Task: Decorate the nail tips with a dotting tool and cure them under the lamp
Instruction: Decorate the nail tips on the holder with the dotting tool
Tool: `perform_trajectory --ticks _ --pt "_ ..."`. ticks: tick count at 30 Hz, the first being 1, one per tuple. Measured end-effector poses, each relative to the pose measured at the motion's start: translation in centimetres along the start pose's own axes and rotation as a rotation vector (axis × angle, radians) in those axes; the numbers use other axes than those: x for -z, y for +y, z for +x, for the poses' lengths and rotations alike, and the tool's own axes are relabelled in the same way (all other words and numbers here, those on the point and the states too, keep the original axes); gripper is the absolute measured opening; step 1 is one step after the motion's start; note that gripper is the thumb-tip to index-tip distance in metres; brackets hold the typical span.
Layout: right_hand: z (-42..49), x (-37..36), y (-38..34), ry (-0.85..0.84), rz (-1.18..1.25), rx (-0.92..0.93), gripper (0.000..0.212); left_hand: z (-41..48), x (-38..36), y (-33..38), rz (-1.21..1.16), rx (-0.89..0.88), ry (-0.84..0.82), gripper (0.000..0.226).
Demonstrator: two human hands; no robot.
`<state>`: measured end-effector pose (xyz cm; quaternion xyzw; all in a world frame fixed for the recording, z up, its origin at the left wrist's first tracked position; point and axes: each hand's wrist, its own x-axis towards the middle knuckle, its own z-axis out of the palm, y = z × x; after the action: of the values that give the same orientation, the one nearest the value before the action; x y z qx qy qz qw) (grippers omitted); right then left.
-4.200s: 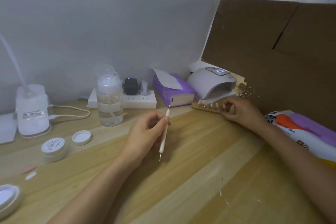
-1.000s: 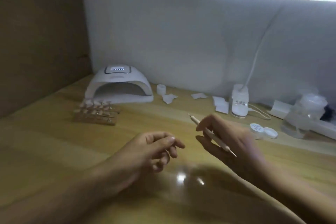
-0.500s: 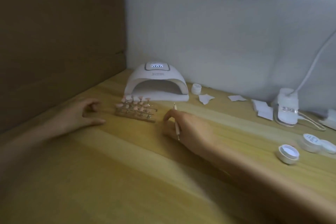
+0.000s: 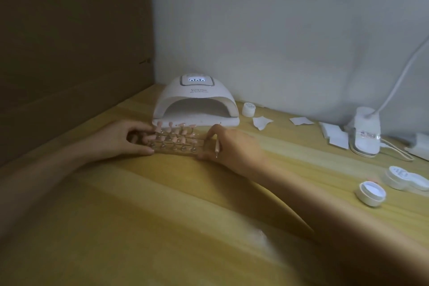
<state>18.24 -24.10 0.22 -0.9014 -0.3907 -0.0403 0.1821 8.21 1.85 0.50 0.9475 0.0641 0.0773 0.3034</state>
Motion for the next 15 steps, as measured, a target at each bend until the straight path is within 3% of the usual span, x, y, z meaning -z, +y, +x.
perform_trajectory --ticks 10,15 --pt "-5.1 3.5 6.0 -0.016 -0.085 -0.11 0.053 2.9 -4.9 6.3 -0.012 -0.146 -0.121 0.063" --pt "-7.1 3.6 6.6 0.06 -0.167 -0.099 0.047 2.5 -5.7 6.3 -0.015 -0.135 0.001 0.046"
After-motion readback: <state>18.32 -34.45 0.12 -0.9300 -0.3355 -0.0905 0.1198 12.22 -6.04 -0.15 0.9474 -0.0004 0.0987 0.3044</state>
